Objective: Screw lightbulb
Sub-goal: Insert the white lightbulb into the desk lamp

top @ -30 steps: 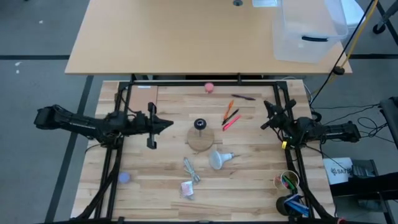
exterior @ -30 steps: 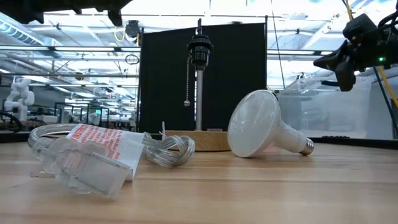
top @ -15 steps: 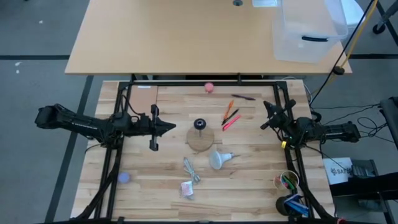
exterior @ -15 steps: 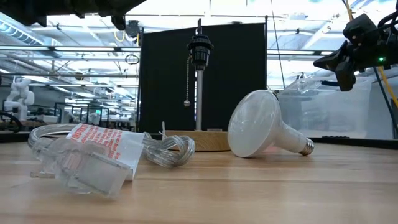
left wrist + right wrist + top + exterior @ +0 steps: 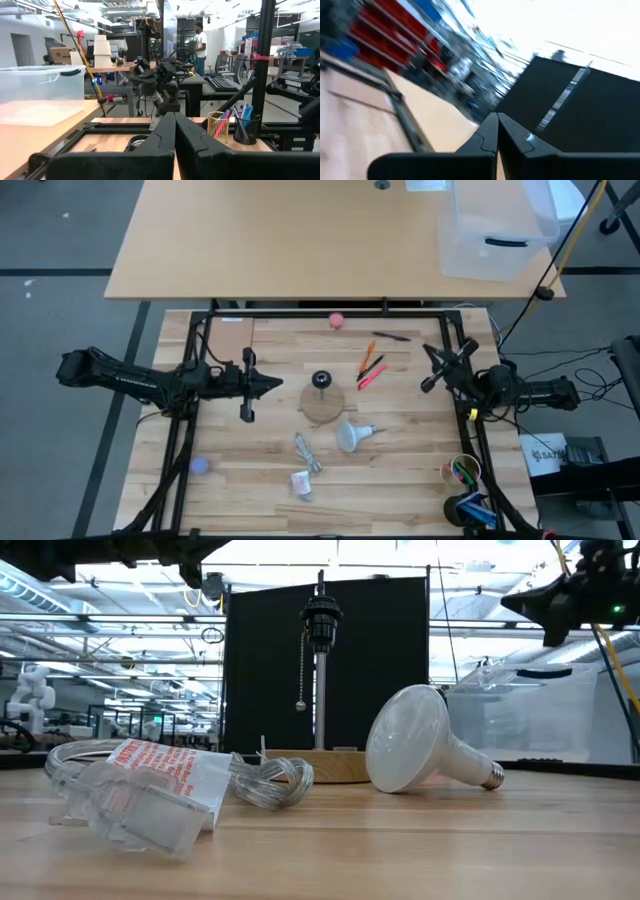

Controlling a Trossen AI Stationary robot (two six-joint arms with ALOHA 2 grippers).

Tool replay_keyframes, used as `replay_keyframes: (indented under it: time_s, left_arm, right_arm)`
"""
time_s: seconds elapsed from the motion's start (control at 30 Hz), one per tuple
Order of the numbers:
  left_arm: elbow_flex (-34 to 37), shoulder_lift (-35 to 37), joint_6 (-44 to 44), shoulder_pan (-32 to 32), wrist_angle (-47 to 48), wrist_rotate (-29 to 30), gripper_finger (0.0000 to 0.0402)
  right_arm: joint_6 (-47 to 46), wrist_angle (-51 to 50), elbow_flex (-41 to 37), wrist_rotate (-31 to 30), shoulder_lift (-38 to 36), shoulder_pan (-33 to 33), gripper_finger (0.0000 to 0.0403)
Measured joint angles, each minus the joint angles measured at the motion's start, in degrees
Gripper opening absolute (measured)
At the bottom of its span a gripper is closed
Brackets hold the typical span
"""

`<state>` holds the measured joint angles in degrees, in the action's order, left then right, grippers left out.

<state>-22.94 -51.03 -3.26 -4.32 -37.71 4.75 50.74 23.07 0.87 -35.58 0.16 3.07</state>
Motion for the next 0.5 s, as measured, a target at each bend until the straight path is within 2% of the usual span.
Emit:
replay_keyframes:
  time_s: [0.13, 0.23, 0.33, 0.4, 0.5]
  left_arm:
    - [0.00, 0.00, 0.32, 0.00, -0.07, 0.00, 0.0000]
    - [0.00, 0.00, 0.32, 0.00, -0.09, 0.00, 0.0000]
    - [-0.02, 0.00, 0.40, 0.02, -0.09, 0.00, 0.0000]
    - [0.00, -0.13, 1.74, 0.02, 0.19, 0.00, 0.0000]
    - [0.00, -1.38, 1.82, 0.00, 2.07, 0.03, 0.0000]
  right_arm:
    - [-7.65, -2.13, 0.00, 9.02, 0.00, 0.02, 0.0000]
    - [-7.13, -3.94, 0.00, 11.13, 0.01, 0.04, 0.0000]
    - [-10.68, -3.09, -0.02, 15.05, 0.00, 0.03, 0.0000]
    - [-15.63, -2.42, -0.02, 21.43, 0.09, 0.02, 0.0000]
    - [-29.29, -1.71, -0.02, 35.12, 0.34, 0.02, 0.0000]
